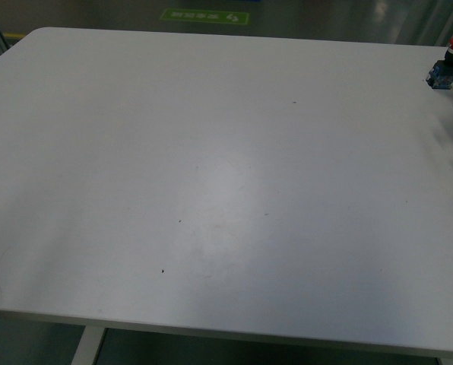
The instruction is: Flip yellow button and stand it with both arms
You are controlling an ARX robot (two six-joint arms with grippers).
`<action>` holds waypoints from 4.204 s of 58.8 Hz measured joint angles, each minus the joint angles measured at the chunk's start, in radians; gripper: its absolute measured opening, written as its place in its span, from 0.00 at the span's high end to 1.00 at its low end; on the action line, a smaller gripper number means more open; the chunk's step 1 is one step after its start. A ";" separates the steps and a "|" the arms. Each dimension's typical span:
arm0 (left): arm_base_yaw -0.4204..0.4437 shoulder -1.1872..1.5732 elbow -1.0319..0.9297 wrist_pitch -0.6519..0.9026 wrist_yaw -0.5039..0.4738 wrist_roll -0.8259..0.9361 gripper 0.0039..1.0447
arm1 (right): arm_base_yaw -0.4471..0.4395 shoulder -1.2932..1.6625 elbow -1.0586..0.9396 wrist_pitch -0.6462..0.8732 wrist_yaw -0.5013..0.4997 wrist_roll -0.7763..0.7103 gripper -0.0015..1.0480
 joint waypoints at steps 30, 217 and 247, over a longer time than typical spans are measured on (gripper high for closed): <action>0.000 0.000 0.000 0.000 0.000 0.000 0.06 | -0.011 -0.050 0.029 -0.049 -0.061 0.037 0.07; 0.000 -0.001 0.000 -0.001 0.000 0.000 0.06 | 0.191 -1.990 -1.197 -0.234 -0.017 0.322 0.97; 0.000 -0.001 0.000 -0.001 0.000 0.000 0.06 | 0.191 -2.222 -1.197 -0.474 -0.017 0.322 0.97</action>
